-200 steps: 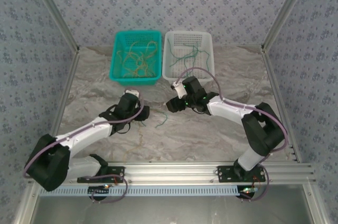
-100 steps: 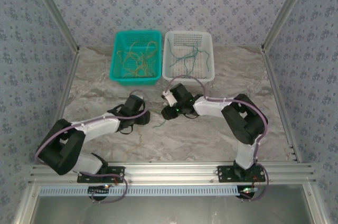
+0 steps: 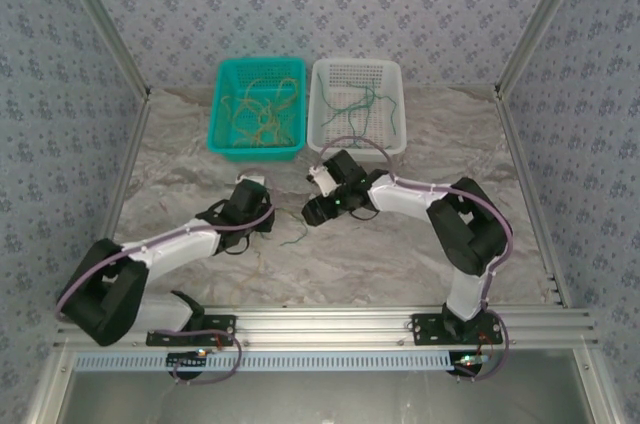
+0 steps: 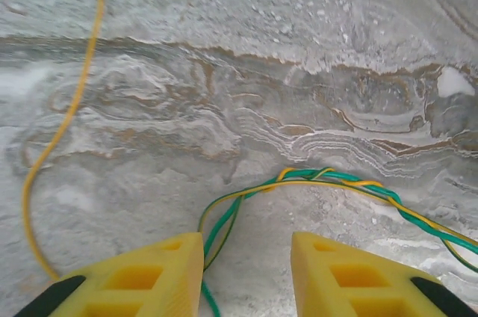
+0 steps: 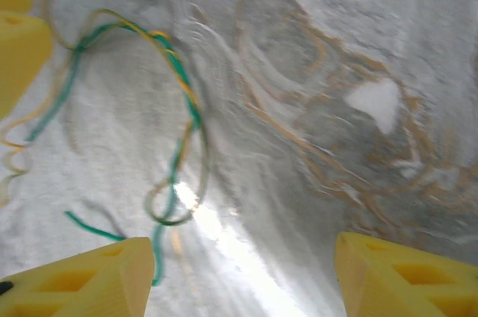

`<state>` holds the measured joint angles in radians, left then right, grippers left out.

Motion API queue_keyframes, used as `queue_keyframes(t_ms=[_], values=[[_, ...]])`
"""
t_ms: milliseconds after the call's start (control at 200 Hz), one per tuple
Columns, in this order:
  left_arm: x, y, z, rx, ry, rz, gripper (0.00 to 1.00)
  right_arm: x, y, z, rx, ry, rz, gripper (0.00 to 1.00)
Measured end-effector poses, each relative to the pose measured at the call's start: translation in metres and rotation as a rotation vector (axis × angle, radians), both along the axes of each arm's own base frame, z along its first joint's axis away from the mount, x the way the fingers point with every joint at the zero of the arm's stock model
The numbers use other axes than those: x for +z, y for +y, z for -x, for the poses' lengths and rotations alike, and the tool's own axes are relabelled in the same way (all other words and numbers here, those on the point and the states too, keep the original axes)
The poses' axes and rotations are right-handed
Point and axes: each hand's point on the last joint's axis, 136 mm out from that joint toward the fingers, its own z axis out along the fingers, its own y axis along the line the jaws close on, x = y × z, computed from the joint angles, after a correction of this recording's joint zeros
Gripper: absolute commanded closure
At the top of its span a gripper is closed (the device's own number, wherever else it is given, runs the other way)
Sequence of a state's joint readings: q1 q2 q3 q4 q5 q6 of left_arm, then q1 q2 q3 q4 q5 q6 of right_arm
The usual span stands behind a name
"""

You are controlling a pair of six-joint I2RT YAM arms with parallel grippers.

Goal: Untangle the cables

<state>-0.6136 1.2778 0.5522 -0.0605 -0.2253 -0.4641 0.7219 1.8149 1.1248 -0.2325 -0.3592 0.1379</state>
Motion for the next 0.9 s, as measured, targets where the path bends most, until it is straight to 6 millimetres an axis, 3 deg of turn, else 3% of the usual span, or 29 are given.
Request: queue_keyframes(t_ms=[165, 330, 455, 640, 805, 899], values=[[0.015, 0.027, 0.002, 0.105, -0.070, 0.048, 0.52, 0.012, 0.026, 0.022, 0.076, 0.032, 0.009, 0.33], [0.020, 0.043, 0.004, 0.168, -0.095, 0.071, 0.49, -0.014, 0.036, 0.056, 0.095, 0.101, 0.094, 0.34], [0.021, 0.048, 0.006, 0.189, -0.101, 0.083, 0.49, -0.029, 0.033, 0.062, 0.065, 0.121, 0.151, 0.39], [0.023, 0.050, 0.006, 0.200, -0.105, 0.091, 0.48, -0.036, 0.027, 0.053, 0.009, 0.112, 0.183, 0.77], [0.024, 0.051, 0.006, 0.214, -0.107, 0.107, 0.45, -0.030, 0.028, 0.036, -0.037, 0.090, 0.159, 0.97], [0.025, 0.059, 0.007, 0.251, -0.119, 0.136, 0.41, -0.022, 0.028, 0.029, -0.040, 0.056, 0.144, 0.99]])
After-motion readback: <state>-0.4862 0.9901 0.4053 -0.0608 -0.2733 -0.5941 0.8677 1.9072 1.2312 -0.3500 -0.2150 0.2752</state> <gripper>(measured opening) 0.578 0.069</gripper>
